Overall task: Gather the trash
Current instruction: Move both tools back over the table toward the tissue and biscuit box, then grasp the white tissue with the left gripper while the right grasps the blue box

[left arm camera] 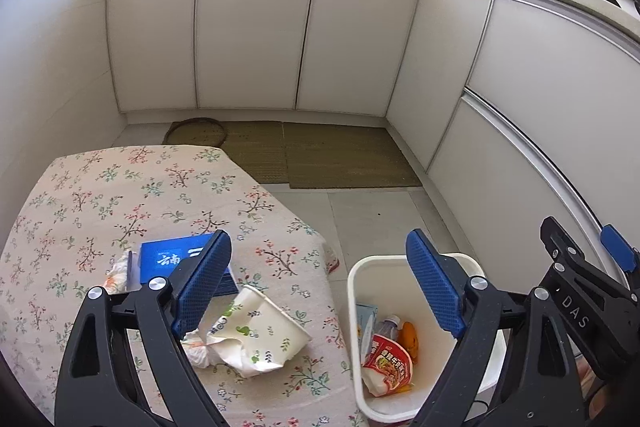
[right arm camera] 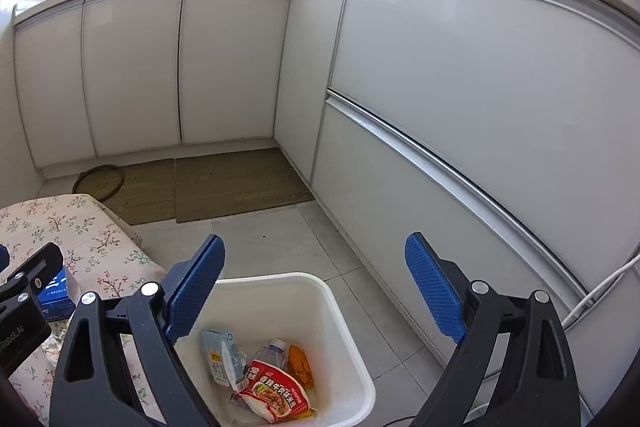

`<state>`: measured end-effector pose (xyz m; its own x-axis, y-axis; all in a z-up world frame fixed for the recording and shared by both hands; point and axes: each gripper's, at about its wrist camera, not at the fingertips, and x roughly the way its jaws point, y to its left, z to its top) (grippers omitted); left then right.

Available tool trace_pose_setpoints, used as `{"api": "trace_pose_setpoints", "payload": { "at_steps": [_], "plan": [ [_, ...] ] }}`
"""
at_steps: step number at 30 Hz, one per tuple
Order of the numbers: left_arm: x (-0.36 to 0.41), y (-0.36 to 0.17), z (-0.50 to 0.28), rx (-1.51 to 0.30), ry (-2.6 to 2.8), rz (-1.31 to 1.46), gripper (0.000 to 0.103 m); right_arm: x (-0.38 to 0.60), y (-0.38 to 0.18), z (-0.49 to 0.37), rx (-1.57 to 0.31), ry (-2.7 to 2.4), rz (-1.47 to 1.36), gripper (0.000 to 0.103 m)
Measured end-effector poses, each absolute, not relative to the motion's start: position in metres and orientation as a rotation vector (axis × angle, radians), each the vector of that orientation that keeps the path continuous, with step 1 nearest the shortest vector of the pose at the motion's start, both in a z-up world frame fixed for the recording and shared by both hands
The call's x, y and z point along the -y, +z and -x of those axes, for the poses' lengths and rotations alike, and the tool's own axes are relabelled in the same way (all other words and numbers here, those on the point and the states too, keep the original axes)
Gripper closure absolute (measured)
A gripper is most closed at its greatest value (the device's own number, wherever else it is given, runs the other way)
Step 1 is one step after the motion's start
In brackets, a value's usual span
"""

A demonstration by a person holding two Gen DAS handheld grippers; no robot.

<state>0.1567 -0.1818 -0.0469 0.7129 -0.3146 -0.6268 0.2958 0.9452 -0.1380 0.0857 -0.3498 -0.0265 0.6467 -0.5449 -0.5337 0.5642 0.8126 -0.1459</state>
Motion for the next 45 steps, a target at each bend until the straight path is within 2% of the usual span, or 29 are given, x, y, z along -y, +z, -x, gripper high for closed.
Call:
{"api": "trace_pose_setpoints", "payload": {
  "at_steps": [20, 30, 37, 40, 45],
  "plan": [
    [0.027, -0.053, -0.183, -0.747, -0.05, 0.131, 0.015, 0.209, -0.034, -0.152, -0.602, -0.378, 0.055, 0.014],
    [-0.038, -0.09, -0.209, -0.899, 0.03, 0.144, 0.015, 0.146, -0.058, -0.189, -0.665, -0.226, 0.117, 0.014],
    [-0.029, -0.153, -0.244, -1.168, -0.128, -0.032, 0.015, 0.131, -0.079, -0.214, -0.76, -0.141, 0.19, 0.014],
    [-0.017, -0.169, -0.25, -1.193, -0.17, -0.135, 0.016, 0.136, -0.087, -0.226, -0.806, -0.121, 0.21, 0.014],
    [-0.006, -0.182, -0.263, -1.195, -0.229, -0.173, 0.025, 0.144, -0.099, -0.243, -0.88, -0.043, 0.228, 0.013]
  ]
}}
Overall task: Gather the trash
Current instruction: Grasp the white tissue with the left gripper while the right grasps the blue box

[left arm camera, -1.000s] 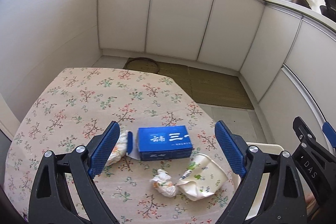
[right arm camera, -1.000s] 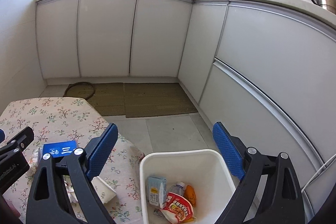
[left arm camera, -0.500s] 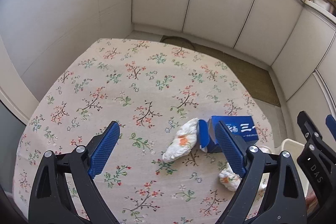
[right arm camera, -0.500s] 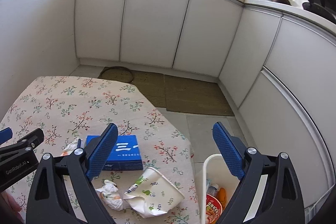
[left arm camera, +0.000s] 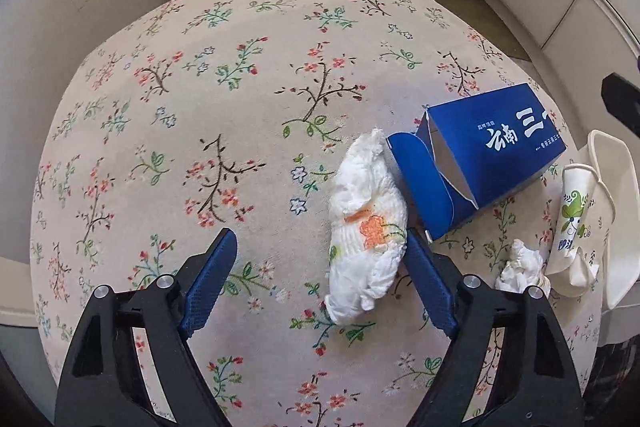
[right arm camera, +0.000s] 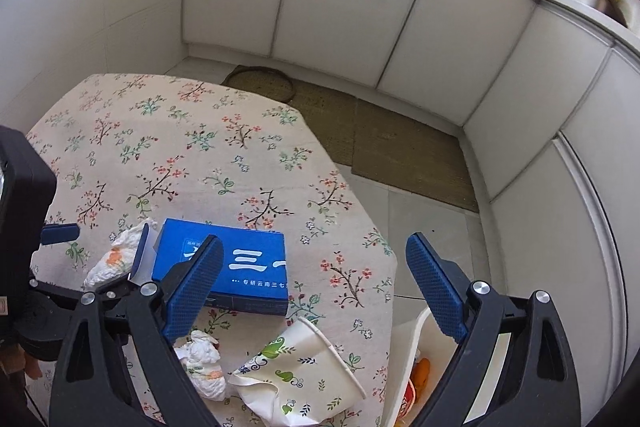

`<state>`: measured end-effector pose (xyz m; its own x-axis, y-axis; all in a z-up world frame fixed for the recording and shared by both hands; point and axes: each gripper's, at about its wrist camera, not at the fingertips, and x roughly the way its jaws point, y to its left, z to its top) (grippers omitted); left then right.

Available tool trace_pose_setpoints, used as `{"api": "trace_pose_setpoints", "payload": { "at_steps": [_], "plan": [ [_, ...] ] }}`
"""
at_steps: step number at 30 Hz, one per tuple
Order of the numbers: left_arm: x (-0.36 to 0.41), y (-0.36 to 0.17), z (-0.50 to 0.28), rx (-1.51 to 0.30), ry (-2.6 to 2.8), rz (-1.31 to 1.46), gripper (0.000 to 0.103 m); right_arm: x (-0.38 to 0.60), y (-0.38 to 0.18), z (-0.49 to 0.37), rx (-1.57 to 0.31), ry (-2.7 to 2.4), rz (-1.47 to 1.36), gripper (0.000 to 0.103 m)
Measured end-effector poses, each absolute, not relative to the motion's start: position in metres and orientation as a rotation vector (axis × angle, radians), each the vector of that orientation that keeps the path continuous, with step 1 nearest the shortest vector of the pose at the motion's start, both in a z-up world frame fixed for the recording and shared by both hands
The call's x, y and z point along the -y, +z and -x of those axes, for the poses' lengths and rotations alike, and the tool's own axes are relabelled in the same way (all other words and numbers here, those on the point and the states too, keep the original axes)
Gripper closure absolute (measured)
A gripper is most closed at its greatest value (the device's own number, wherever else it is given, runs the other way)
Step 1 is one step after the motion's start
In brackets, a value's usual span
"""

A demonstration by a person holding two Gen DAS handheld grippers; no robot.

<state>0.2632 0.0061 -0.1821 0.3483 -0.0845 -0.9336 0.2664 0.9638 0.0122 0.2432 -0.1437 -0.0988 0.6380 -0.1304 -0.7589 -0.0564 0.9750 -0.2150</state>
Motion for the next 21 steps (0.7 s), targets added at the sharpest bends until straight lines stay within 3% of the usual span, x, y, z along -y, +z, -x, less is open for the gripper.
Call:
{"api": "trace_pose_setpoints", "payload": {
  "at_steps": [5, 6, 7, 21],
  "plan": [
    [0.001, -0.188, -0.266, -1.193, -0.293, -0.187, 0.048, 0.126, -0.115, -0.252, -0.908, 0.181, 0.4, 0.011],
    [0.001, -0.186, -0.264, -1.189, -0.308, -0.181, 0.064, 0.12, -0.12, -0.253, -0.907, 0.231, 0.457, 0.011],
    [-0.001, -0.184, -0.263, -1.188, -0.321, -0.17, 0.069, 0.115, -0.123, -0.253, -0.905, 0.268, 0.506, 0.011],
    [-0.078, -0.139, -0.215, -1.158, -0.264, 0.018, 0.07, 0.062, -0.17, -0.274, -0.995, 0.754, 0.927, 0.011]
  ]
}}
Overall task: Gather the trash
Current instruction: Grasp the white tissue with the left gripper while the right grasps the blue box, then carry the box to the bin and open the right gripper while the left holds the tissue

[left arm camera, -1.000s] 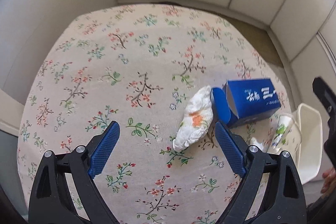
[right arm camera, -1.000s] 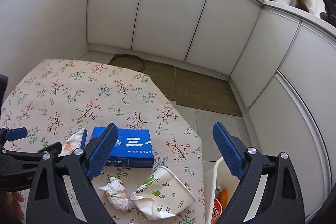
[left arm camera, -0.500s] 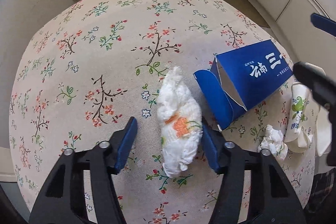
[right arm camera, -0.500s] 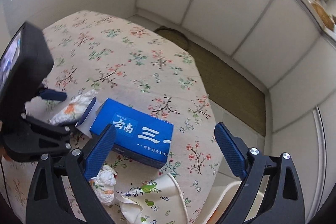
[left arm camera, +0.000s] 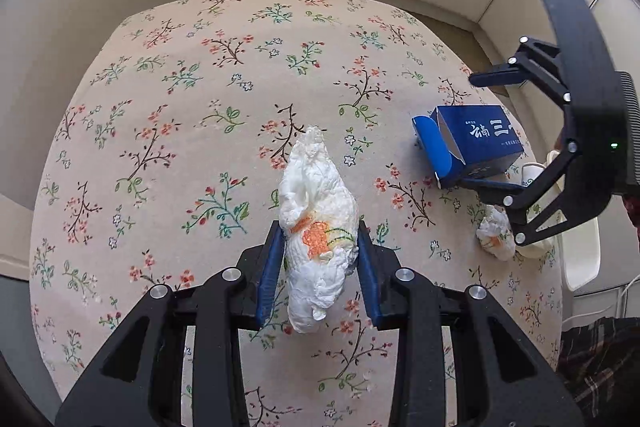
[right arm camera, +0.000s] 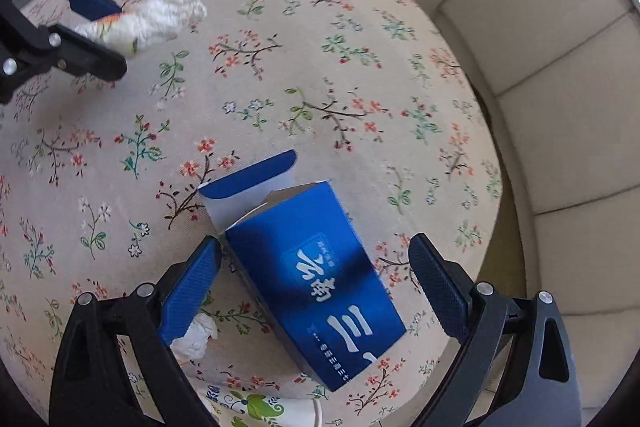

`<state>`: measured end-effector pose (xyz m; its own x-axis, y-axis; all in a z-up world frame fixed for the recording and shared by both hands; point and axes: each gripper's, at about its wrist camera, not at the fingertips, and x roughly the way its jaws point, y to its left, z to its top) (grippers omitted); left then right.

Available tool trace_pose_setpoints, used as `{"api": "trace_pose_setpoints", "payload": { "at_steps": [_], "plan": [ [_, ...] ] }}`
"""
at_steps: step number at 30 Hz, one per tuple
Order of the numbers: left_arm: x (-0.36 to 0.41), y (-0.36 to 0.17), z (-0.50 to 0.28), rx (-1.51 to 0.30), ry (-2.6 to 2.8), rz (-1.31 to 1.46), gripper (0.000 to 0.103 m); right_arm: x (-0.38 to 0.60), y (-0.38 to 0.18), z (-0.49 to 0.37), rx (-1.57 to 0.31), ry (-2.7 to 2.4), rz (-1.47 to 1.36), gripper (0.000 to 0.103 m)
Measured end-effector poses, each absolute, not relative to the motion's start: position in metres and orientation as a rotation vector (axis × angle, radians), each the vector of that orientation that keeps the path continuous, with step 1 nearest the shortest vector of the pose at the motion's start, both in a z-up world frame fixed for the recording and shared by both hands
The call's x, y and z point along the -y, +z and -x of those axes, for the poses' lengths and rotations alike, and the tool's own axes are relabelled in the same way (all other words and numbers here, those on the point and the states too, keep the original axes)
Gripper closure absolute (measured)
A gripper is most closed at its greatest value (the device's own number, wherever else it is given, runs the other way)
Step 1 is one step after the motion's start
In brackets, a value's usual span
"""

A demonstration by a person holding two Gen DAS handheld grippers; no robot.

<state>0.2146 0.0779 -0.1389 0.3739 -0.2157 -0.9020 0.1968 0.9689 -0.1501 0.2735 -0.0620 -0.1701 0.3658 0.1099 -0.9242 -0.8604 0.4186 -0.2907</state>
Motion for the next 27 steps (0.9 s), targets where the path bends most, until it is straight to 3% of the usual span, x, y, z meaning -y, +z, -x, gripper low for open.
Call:
{"api": "trace_pose_setpoints", "payload": {
  "at_steps": [5, 9, 18, 27],
  "plan": [
    [-0.085, -0.124, -0.21, -1.129, -0.262, 0.044, 0.07, 0.056, -0.191, -0.284, -1.056, 0.801, 0.938, 0.014],
    [-0.085, -0.124, -0.212, -1.113, -0.252, 0.064, 0.07, 0.062, -0.189, -0.298, -1.121, 0.805, 0.782, 0.047],
    [-0.098, -0.119, -0.221, -1.064, -0.136, 0.114, 0.07, 0.046, -0.173, -0.305, -1.04, 0.567, 0.545, 0.047],
    [-0.113, -0.085, -0.209, -0.949, -0.058, 0.19, 0.07, 0.034, -0.107, -0.285, -0.885, 0.334, 0.316, 0.047]
  ]
}}
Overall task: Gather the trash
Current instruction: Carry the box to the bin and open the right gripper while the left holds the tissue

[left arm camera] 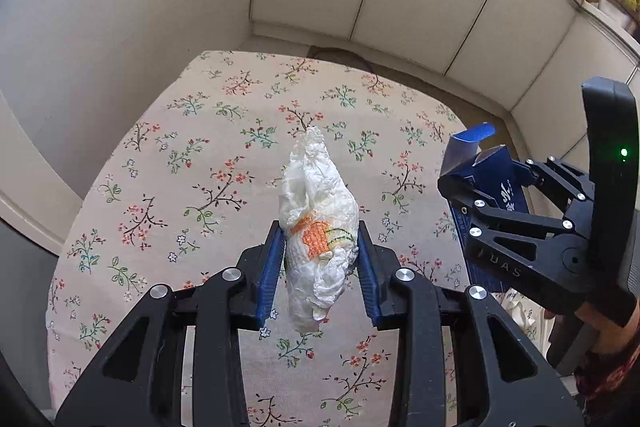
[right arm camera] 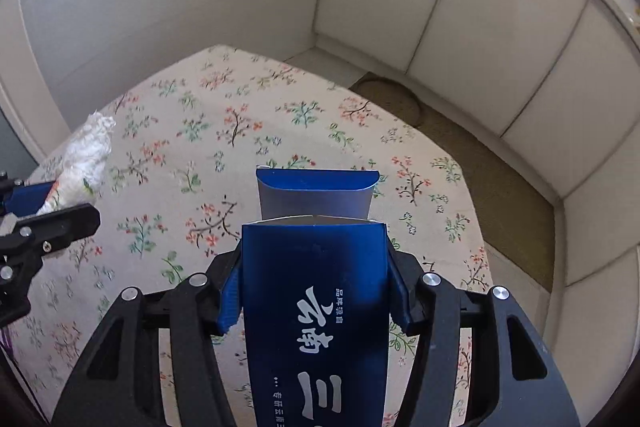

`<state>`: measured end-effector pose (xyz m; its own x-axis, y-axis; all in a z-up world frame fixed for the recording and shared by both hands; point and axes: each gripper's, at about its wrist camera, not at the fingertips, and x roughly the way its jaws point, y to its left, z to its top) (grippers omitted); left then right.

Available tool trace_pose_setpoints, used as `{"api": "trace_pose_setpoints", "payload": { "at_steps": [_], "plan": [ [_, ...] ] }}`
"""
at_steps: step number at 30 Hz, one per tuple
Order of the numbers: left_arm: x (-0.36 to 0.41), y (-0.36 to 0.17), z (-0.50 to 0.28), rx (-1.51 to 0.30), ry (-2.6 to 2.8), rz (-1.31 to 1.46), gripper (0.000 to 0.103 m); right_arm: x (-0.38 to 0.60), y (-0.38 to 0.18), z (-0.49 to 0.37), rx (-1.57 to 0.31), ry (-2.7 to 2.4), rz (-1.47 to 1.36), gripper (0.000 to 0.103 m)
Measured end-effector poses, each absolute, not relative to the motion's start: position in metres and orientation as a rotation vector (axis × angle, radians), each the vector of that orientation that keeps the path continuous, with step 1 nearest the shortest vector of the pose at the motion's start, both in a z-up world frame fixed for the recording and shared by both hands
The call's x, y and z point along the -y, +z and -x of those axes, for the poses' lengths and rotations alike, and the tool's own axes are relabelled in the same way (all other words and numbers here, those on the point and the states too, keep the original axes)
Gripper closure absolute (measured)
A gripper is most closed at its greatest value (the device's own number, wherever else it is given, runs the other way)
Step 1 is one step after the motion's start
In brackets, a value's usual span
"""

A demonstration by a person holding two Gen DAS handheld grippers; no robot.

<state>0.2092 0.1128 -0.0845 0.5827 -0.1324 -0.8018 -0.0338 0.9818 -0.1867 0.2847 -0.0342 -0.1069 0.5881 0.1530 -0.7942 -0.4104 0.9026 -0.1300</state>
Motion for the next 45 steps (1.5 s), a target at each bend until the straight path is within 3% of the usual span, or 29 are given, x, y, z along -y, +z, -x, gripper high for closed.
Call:
{"api": "trace_pose_setpoints", "payload": {
  "at_steps": [16, 30, 45],
  "plan": [
    [-0.081, 0.002, -0.165, -0.616, -0.027, 0.258, 0.07, 0.104, -0.011, -0.193, -0.602, -0.042, 0.088, 0.047],
    [0.002, 0.028, -0.148, -0.547, -0.203, 0.231, 0.07, 0.206, 0.023, -0.127, -0.522, -0.236, 0.021, 0.047],
    [0.093, 0.028, -0.137, -0.559, -0.344, 0.164, 0.07, 0.311, 0.021, -0.09, -0.521, -0.406, -0.102, 0.047]
  ]
}}
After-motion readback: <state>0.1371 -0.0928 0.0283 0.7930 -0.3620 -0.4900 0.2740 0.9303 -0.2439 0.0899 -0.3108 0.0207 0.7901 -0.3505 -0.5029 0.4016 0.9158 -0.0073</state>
